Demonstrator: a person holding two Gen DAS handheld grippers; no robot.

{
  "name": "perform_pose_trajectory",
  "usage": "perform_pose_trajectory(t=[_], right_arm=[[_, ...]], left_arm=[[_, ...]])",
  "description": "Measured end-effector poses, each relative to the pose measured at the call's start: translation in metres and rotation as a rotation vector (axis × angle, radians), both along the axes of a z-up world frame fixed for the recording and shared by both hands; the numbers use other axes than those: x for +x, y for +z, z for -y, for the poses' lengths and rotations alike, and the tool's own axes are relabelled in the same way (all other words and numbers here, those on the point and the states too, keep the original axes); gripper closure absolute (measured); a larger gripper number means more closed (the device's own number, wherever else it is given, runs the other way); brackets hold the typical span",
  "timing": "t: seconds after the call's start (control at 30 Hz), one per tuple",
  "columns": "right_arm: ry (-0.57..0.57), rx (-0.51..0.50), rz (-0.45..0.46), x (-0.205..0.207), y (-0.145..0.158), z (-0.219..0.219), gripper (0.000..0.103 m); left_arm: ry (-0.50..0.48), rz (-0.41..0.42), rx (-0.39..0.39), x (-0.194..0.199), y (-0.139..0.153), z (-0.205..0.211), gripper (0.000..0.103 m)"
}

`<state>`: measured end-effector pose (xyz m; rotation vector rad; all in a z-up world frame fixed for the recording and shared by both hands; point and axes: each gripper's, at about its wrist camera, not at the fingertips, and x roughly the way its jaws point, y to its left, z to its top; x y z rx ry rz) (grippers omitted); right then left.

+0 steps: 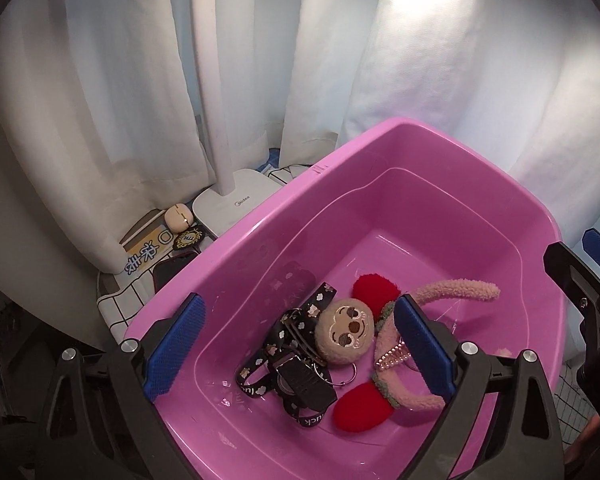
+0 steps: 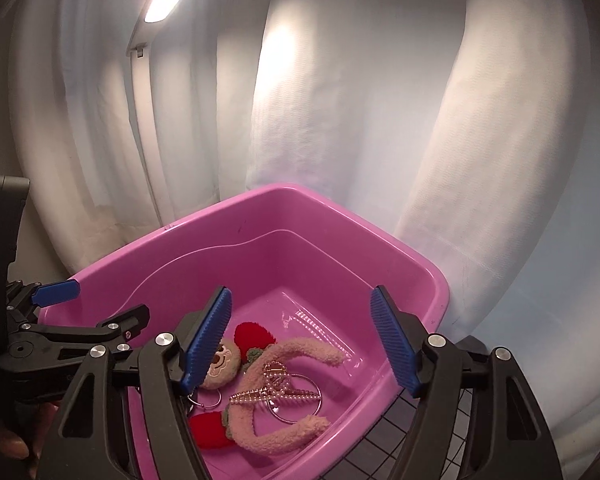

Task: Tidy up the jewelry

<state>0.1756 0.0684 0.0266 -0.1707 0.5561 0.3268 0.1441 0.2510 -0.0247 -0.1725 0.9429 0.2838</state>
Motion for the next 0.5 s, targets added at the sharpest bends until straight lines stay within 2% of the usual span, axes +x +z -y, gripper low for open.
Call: perform_pose_trajectory(t=[0.5], right_arm=[[-0.084, -0.023, -0.012, -0.013, -0.001, 0.002, 0.034]], left_arm=[[0.031, -0.025, 0.048, -0.013, 0.004, 0.000, 0.009]])
